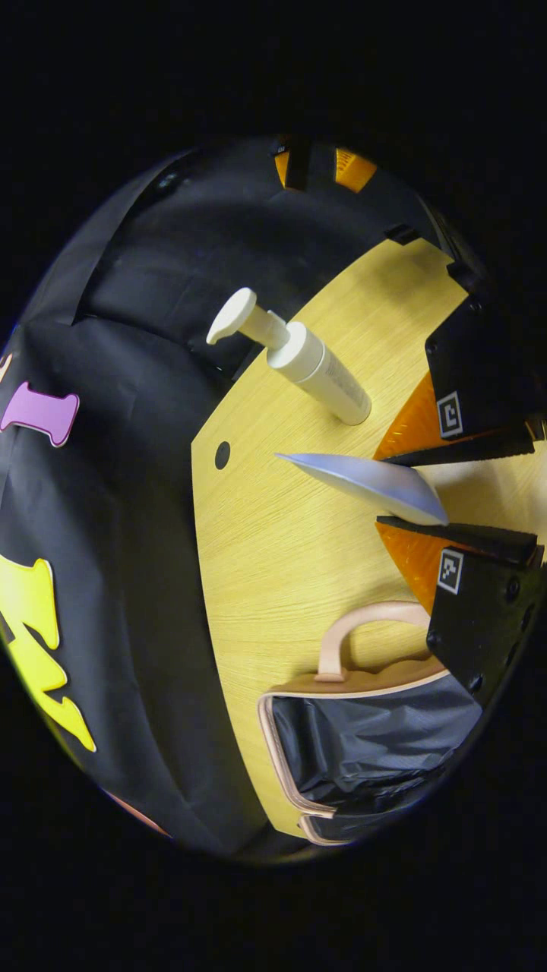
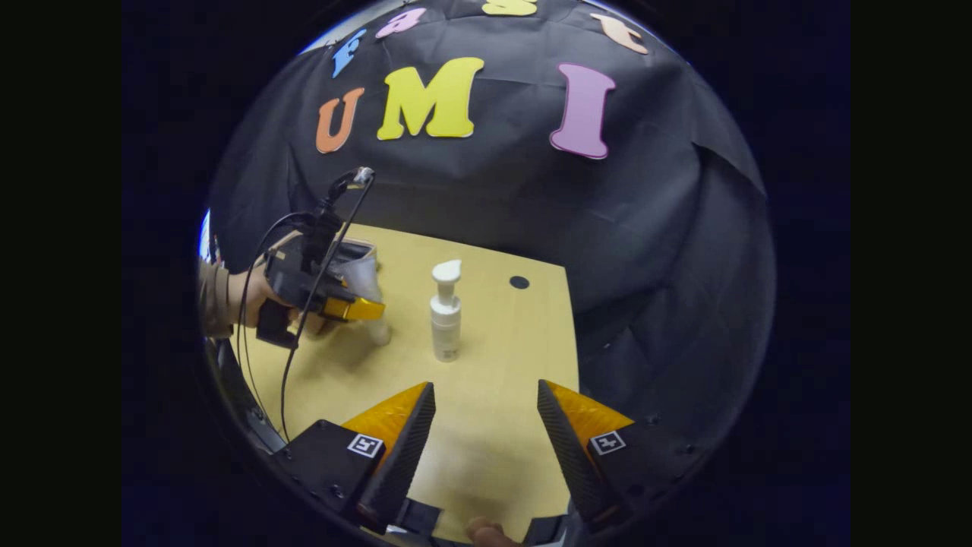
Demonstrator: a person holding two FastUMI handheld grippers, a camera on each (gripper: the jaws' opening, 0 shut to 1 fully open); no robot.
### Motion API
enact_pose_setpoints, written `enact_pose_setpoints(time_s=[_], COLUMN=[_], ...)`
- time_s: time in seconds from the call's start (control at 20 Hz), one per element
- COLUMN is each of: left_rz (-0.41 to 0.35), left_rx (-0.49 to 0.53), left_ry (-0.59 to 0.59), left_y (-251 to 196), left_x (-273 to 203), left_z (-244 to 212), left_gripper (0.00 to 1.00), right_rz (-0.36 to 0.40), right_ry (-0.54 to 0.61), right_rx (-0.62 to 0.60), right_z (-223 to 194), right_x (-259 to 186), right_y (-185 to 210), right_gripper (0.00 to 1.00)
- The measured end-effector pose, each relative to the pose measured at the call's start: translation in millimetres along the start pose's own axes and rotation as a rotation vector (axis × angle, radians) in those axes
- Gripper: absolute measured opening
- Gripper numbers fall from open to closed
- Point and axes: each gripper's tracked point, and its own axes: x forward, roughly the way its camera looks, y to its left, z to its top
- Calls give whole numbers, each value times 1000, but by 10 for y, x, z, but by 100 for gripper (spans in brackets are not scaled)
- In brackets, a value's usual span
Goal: First open the suitcase, pack the skin care products into it, and then close the suitcase.
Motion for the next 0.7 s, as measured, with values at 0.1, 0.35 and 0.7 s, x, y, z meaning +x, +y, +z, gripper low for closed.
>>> enact_pose_setpoints(time_s=[0.1, 0.35, 0.7], left_rz=[25, 106, 230], left_rx=[-23, -66, -173], left_ry=[-4, -13, -30], left_y=[-42, -173, -237], left_x=[-220, -795, -1732], left_z=[-75, -313, -744], left_gripper=[39, 39, 36], right_rz=[43, 90, 92], right_ry=[-10, -35, -3], right_rx=[15, 9, 17], right_z=[125, 347, 292], right_x=[191, 754, 1578], right_y=[101, 296, 529], right_gripper=[80, 80, 80])
